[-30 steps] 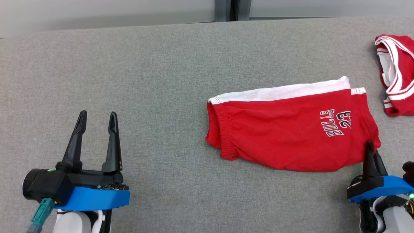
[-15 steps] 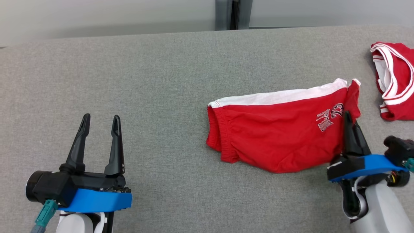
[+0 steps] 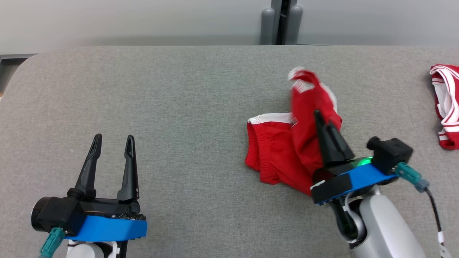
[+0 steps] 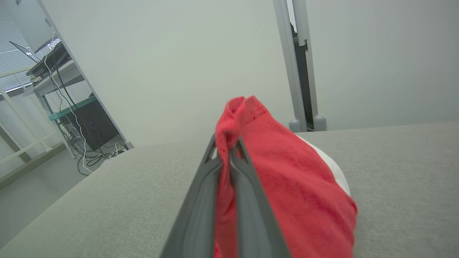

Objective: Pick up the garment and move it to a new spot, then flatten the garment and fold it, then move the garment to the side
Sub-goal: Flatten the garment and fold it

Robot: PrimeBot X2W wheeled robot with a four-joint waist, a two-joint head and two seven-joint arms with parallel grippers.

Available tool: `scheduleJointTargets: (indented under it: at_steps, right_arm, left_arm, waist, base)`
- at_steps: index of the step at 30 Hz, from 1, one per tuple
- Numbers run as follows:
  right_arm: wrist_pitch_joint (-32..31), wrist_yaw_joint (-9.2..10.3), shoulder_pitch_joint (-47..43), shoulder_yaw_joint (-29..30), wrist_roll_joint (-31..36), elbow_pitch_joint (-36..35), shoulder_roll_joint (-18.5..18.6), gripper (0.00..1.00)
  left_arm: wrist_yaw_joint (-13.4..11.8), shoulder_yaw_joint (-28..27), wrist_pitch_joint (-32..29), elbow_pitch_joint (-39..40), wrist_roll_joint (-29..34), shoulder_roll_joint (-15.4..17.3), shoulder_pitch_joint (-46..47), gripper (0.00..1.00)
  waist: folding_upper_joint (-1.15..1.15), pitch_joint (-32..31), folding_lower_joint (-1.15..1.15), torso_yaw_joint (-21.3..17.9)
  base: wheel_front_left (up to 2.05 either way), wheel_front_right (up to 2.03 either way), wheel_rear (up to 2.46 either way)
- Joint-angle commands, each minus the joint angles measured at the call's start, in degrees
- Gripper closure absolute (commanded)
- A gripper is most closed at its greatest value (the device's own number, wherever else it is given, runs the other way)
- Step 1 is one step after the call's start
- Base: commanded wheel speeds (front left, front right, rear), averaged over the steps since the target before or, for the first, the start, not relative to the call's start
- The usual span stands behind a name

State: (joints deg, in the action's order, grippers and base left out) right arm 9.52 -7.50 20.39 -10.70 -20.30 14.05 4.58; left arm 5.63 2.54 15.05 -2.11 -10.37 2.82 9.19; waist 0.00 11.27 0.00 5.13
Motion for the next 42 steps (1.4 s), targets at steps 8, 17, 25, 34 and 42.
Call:
scheduleJointTargets:
  at_steps: [8,17,25,34,42]
  right_arm:
    - [-1.2,0.03,-1.3,-9.6,-1.4,-0.9,-0.9,1.00]
    - [1.1,0.03,-1.9,-11.5,-2.0,6.1,-0.7,1.00]
    - [4.2,0.03,0.6,-11.4,0.4,13.6,-0.9,0.00]
    - [5.6,0.03,-0.6,-7.5,4.3,8.3,1.6,0.00]
    - [5.6,0.03,-6.0,1.8,9.3,-2.8,2.5,0.00]
  left_arm:
    - [-0.9,0.5,0.2,0.2,-1.1,0.2,-0.8,0.00]
    - [-1.3,0.4,0.2,0.2,-1.6,0.2,-0.7,0.00]
    - [-1.6,0.3,0.2,0.3,-1.8,0.2,-0.8,0.00]
    - [-1.6,-0.5,0.2,0.1,-1.2,0.2,-1.4,0.00]
    - [-1.2,-1.2,0.2,-0.2,-0.6,0.2,-2.1,0.00]
  waist:
    - [0.00,0.0,0.00,2.5]
    - [0.00,0.4,0.00,3.6]
    - [0.00,0.7,0.00,3.0]
    - [0.00,-0.3,0.00,0.1]
    - [0.00,-1.6,0.00,-2.9]
  base:
    - [0.00,0.00,0.00]
    - [0.00,0.00,0.00]
    - [0.00,0.00,0.00]
    - [0.00,0.00,0.00]
    - [0.00,0.00,0.00]
